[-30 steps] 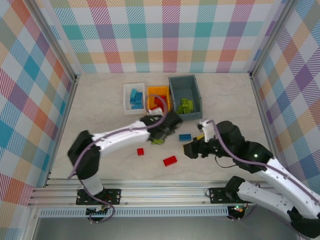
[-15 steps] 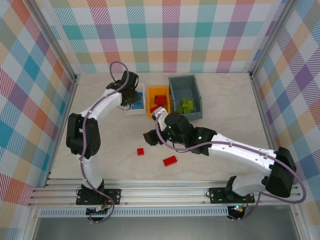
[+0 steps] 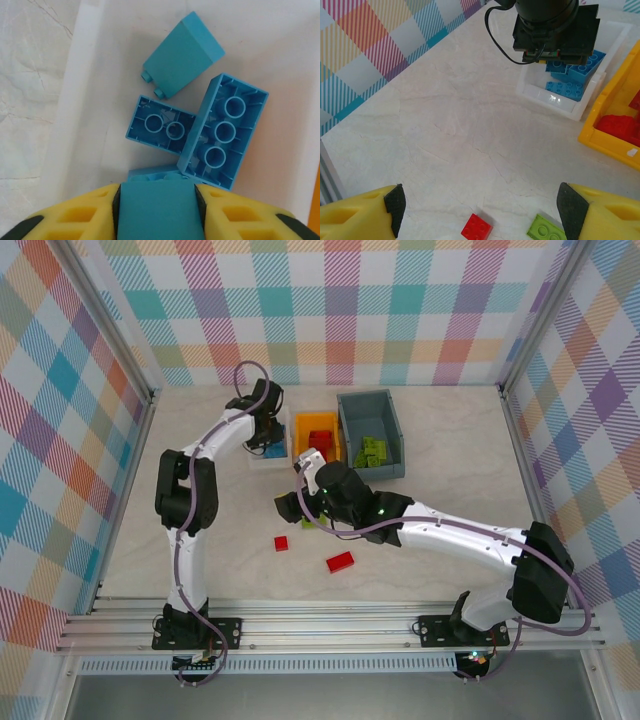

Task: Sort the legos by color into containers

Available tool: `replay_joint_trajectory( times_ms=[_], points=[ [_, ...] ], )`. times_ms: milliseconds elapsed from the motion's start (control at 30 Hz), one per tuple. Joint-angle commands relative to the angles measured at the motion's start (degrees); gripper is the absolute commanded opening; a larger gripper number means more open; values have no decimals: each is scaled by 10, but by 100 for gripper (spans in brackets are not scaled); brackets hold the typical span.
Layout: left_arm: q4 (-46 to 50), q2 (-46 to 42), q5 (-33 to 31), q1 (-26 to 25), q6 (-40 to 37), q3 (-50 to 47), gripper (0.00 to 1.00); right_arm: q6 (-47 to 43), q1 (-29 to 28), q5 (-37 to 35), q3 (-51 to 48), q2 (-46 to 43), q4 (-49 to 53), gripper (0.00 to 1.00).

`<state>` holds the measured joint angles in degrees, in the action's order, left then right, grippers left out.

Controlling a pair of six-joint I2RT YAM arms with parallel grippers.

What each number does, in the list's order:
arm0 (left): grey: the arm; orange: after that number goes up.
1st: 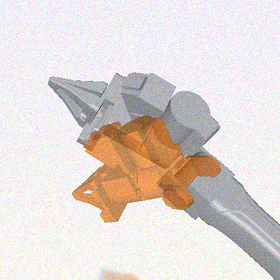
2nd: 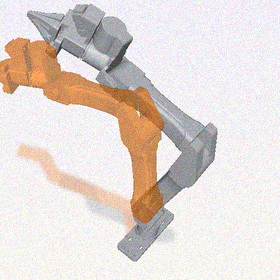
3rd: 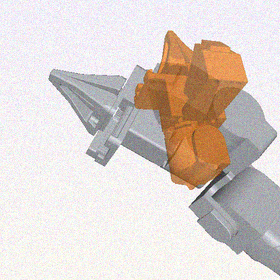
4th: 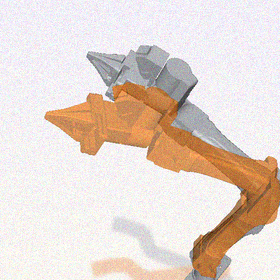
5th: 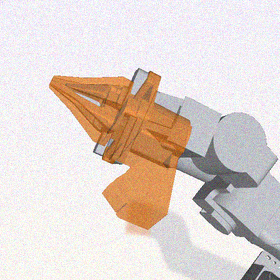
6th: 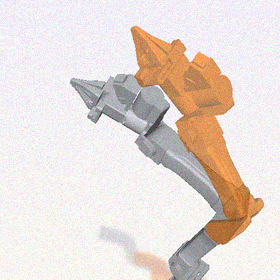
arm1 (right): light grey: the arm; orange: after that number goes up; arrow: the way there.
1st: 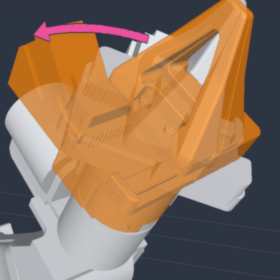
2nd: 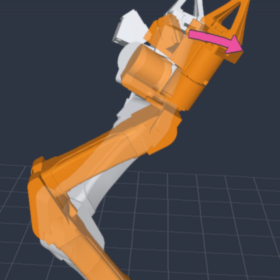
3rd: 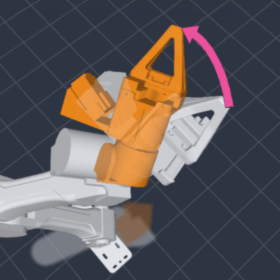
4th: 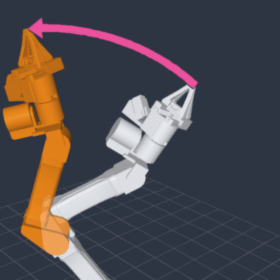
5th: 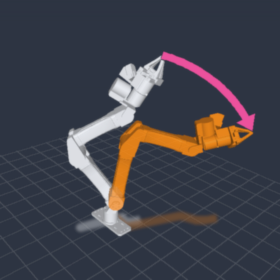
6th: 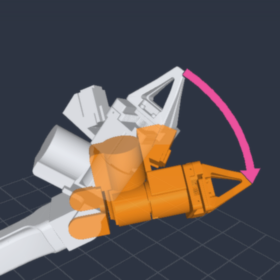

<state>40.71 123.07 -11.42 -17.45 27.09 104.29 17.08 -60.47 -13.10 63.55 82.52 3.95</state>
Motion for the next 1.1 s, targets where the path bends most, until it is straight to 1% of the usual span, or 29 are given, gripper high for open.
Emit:
replay_joint_trajectory(
  times_ms=[0, 100, 233, 333, 433, 533, 600, 667, 767, 900, 1000, 1067],
  points=[
    [21, -5, 1, 7, -9, 11, 49, 12, -3, -12, 11, -7, -7, 82],
    [18, -26, 6, 7, -10, 4, 54, 15, -3, -22, 3, -15, -1, 82],
    [20, -60, 13, 7, -10, 1, 56, 28, -3, -43, -7, -27, 22, 82],
    [27, -98, 17, 5, -3, -4, 58, 46, -3, -61, -10, -22, 64, 82],
    [22, -160, 27, 1, 9, -37, 61, 37, -2, -50, -5, 3, 116, 83],
    [6, -252, 44, -9, 32, -108, 62, -35, -1, -34, 6, 37, 171, 84],
    [-14, -325, 55, -21, 56, -177, 63, -102, 9, -18, 5, 59, 197, 85],
    [-34, -403, 68, -38, 79, -247, 64, -154, 31, 23, 2, 77, 212, 85],
    [-52, -522, 83, -75, 115, -345, 65, -206, 66, 80, 20, 117, 243, 85],
    [-22, -655, 104, -117, 163, -428, 63, -269, 85, 93, 88, 203, 300, 85],
    [18, -733, 91, -141, 183, -463, 62, -294, 87, 81, 149, 265, 343, 85],
    [44, -769, 89, -144, 189, -471, 61, -301, 91, 70, 179, 294, 362, 85]
  ],
)
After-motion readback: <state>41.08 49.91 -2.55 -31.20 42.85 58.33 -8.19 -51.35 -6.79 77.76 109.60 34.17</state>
